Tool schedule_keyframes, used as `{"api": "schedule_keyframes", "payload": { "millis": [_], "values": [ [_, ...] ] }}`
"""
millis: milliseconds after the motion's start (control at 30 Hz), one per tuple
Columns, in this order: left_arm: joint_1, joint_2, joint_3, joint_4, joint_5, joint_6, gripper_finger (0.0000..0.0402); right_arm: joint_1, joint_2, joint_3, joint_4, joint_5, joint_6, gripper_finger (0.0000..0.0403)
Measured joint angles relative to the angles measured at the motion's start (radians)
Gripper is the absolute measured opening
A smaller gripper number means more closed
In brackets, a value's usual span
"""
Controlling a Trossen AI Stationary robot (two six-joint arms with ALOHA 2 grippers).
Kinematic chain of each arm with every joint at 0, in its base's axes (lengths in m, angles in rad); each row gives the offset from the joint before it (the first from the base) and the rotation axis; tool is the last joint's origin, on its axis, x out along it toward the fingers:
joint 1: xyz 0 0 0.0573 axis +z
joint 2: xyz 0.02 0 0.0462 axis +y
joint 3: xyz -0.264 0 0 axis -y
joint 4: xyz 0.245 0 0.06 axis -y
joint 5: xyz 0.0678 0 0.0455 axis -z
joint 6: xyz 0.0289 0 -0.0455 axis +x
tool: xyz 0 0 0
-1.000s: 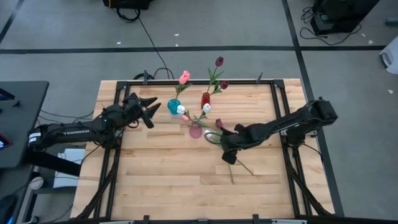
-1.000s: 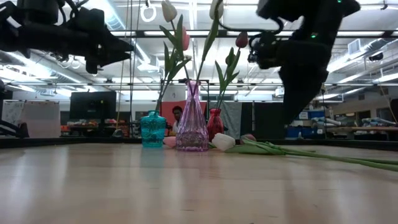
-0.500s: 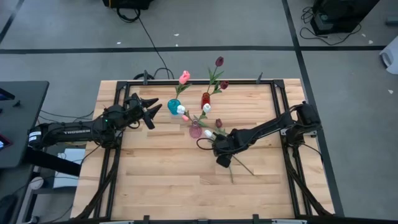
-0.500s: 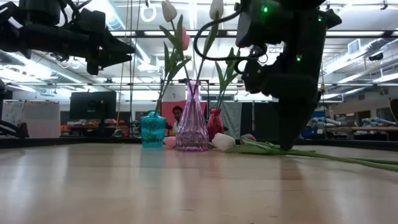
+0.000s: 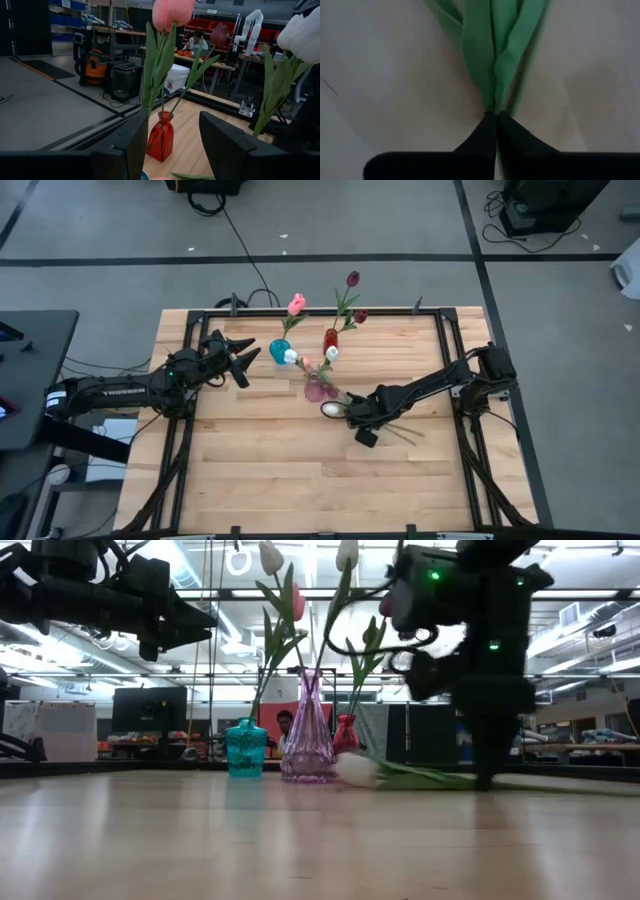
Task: Sort flowers into vase by color
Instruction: Put the red tulip into the red vase
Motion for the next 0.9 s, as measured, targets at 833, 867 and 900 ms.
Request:
{"api": "schedule_keyframes", "payload": {
  "millis": [833, 867, 900],
  "values": [
    [-0.314, 0.360, 0.000, 0.276, 0.321, 0.023, 0.0183, 0.063, -0.503, -0.001, 0.294, 0.005, -0.364, 0.0013],
    [-0.334, 0.396, 0.004, 0.327, 0.302, 0.022, 0.0183, 0.060, -0.494, -0.001, 0.327, 0.009, -0.376, 0.0013],
    [-0.353, 0.429, 0.015, 0.367, 0.280, 0.023, 0.0183, 0.055, -0.486, -0.001, 0.360, 0.014, -0.391, 0.0013]
  ]
}}
